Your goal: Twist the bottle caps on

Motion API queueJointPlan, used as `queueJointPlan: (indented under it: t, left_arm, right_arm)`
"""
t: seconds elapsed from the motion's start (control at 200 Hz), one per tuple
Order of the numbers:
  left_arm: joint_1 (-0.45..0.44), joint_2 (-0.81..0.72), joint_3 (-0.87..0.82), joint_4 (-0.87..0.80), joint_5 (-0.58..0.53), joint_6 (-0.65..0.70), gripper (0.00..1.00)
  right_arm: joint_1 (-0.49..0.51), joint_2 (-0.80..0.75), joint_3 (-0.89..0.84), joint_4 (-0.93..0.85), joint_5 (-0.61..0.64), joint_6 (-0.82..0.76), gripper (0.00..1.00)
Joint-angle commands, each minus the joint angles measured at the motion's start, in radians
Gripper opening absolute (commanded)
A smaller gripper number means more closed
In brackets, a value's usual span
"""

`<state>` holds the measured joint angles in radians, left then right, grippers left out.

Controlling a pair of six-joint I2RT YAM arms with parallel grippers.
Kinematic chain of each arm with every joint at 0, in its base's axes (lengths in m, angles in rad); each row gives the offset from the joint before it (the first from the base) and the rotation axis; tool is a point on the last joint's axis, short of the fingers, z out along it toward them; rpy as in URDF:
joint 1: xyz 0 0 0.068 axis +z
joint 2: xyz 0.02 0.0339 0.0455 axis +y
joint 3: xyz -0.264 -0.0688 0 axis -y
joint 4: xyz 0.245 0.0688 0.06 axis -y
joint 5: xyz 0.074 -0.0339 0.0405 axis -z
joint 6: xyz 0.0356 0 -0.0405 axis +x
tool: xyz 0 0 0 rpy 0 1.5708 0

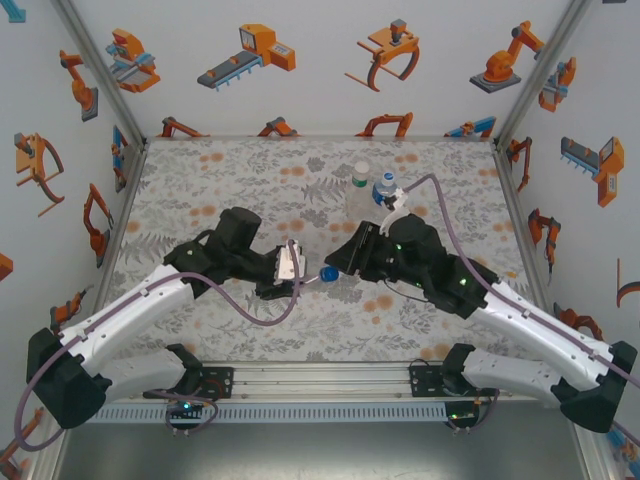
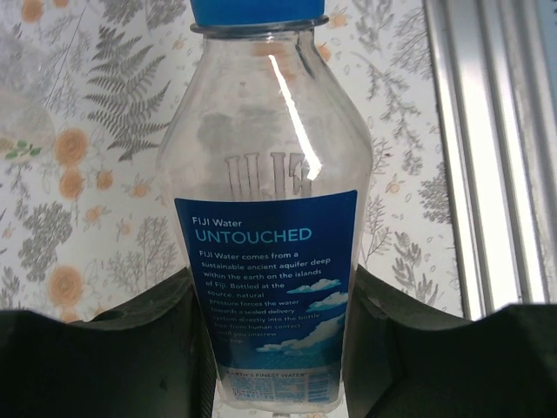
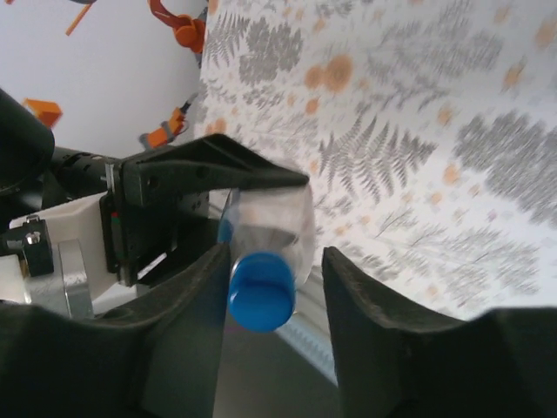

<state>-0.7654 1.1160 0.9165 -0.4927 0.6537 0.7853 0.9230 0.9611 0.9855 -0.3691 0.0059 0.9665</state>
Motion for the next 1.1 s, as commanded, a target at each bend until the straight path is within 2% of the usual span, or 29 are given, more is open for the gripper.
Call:
queueJointPlan:
  t: [0.0,0.075,0.215,0.315,0.516,0.651,1.091]
  left_arm:
    - [-0.004,-0.007,0.028,0.01,0.067,0.017,0.0]
    - [-0.004,-0.004,0.028,0.01,0.069,0.017,0.0]
    - [-0.005,-0.005,0.026,0.009,0.069,0.017,0.0]
    - [-0.004,-0.005,0.025,0.01,0.069,0.02,0.0]
    - [-0.003,0.0,0.025,0.01,0.071,0.02,0.0]
    - [-0.003,-0.001,0.025,0.009,0.071,0.022,0.0]
    - [-0.003,0.004,0.025,0.005,0.072,0.023,0.0]
  right_arm:
    - [-0.007,-0.042,0.058,0.012,0.009,-0.347,0.49]
    - [-0.009,-0.049,0.07,0.026,-0.055,-0.53,0.49]
    - [-0.009,-0.049,0.09,0.013,-0.263,-0.919,0.49]
    - [-0.009,-0.026,0.13,-0.093,-0.361,-1.18,0.5]
    - [-0.007,0.052,0.235,-0.312,-0.511,-1.561,0.5]
    - [-0.007,0.064,0.212,-0.31,-0.549,-1.684,0.51]
    - [-0.006,0.107,0.176,-0.188,-0.567,-1.686,0.46]
